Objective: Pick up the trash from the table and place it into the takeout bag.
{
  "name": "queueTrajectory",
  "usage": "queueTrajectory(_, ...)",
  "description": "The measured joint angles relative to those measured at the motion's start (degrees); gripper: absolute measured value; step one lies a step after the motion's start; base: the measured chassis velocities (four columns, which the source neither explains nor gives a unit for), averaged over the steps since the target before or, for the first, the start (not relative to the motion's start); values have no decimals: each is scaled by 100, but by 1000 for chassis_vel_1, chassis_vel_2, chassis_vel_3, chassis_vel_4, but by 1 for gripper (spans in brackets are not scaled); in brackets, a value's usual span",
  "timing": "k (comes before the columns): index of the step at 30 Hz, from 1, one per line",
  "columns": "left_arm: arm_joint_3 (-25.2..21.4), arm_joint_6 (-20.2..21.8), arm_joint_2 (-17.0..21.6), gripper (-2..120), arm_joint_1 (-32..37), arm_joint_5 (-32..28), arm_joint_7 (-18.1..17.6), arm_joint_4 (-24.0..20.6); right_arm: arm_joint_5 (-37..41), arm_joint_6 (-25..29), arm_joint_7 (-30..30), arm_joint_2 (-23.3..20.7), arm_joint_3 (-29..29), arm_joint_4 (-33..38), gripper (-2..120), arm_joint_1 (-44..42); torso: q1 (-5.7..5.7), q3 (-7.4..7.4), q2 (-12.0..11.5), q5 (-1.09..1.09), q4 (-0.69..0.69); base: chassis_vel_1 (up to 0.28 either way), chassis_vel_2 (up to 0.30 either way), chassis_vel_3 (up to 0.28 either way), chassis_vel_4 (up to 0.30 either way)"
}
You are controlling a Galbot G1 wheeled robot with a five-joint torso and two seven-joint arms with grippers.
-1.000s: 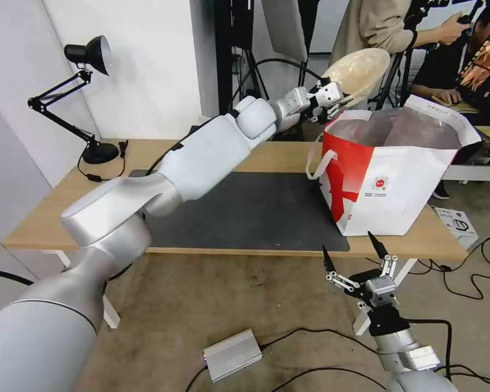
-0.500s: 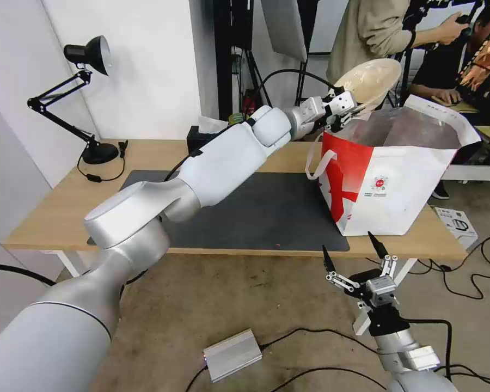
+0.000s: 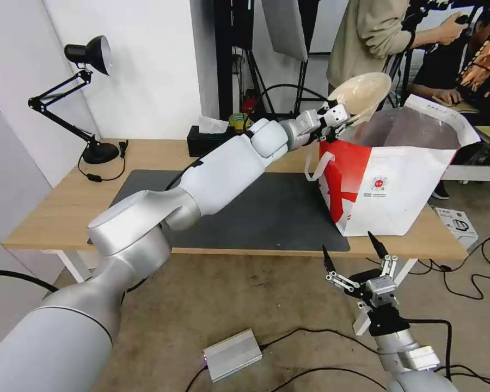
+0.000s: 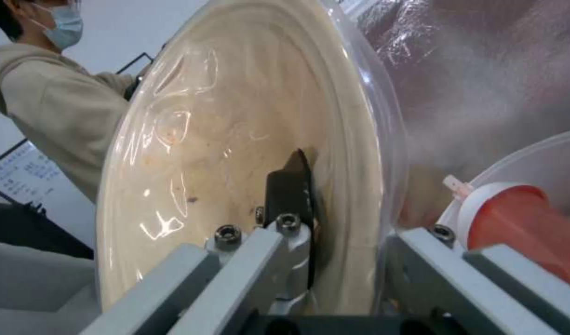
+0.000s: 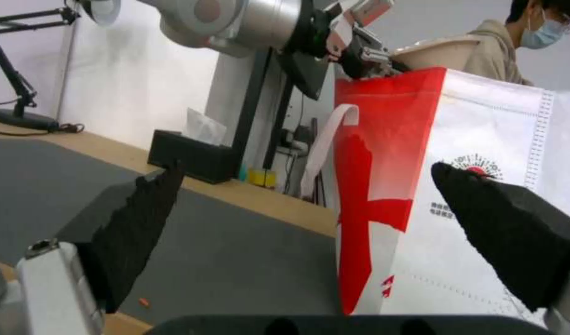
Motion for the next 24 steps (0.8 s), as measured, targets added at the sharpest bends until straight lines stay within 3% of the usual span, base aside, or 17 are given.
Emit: queueTrajectory(24, -48, -6, 4, 2, 18, 9, -39, -25, 0, 0, 0, 0, 0, 0, 100, 0, 0, 0, 0, 0, -1, 0, 0, 0, 0)
